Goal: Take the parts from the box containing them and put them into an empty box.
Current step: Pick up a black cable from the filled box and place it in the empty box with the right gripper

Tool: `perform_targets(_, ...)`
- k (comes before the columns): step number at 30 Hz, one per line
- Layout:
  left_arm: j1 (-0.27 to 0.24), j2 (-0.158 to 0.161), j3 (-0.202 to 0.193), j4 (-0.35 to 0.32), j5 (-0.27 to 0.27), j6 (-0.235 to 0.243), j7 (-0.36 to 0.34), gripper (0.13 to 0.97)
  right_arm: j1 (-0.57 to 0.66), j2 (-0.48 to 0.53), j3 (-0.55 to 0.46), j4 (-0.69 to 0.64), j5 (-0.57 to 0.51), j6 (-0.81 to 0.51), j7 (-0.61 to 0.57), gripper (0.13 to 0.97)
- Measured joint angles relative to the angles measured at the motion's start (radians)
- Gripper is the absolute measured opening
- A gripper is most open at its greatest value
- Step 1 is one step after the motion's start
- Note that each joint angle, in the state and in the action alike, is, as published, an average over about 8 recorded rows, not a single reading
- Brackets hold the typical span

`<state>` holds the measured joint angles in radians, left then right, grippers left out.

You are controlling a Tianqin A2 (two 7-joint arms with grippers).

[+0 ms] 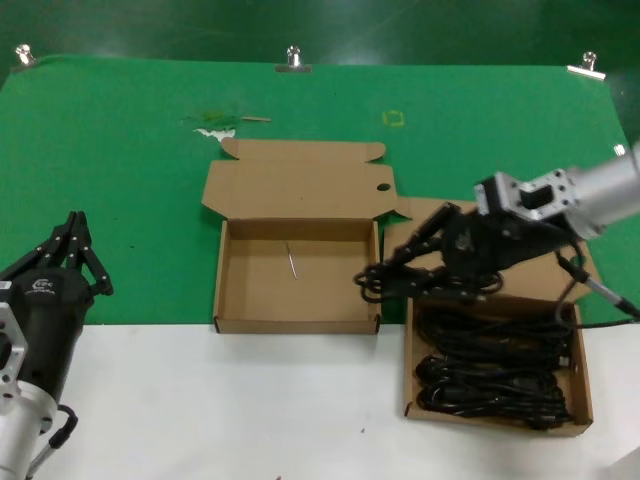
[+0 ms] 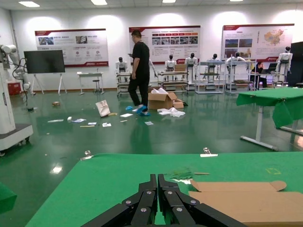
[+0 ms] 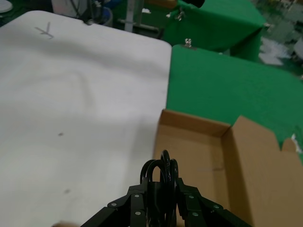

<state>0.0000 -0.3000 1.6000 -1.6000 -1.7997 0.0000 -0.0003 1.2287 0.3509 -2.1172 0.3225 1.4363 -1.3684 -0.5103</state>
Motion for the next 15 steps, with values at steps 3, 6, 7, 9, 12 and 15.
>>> perform_targets(3, 0.0, 0.0, 0.0, 0.0, 0.0, 0.0, 0.0, 0.151, 0.036, -0.052, 0.008, -0.098, 0.004, 0.04, -0.058, 0.249)
perform_targets(6, 0.0, 0.0, 0.0, 0.0, 0.0, 0.0, 0.0, 0.151, 0.064, -0.102, 0.017, -0.181, 0.007, 0.086, -0.11, 0.249)
perform_targets(7, 0.0, 0.0, 0.0, 0.0, 0.0, 0.0, 0.0, 0.151, 0.07, -0.117, 0.02, -0.203, 0.007, 0.102, -0.125, 0.249)
perform_targets(9, 0.0, 0.0, 0.0, 0.0, 0.0, 0.0, 0.0, 0.151, 0.079, -0.144, 0.025, -0.236, 0.008, 0.135, -0.148, 0.249)
perform_targets(12, 0.0, 0.0, 0.0, 0.0, 0.0, 0.0, 0.0, 0.151, 0.086, -0.18, 0.032, -0.269, 0.009, 0.186, -0.174, 0.249)
perform_targets(15, 0.0, 0.0, 0.0, 0.0, 0.0, 0.0, 0.0, 0.151, 0.087, -0.212, 0.038, -0.287, 0.01, 0.238, -0.192, 0.249)
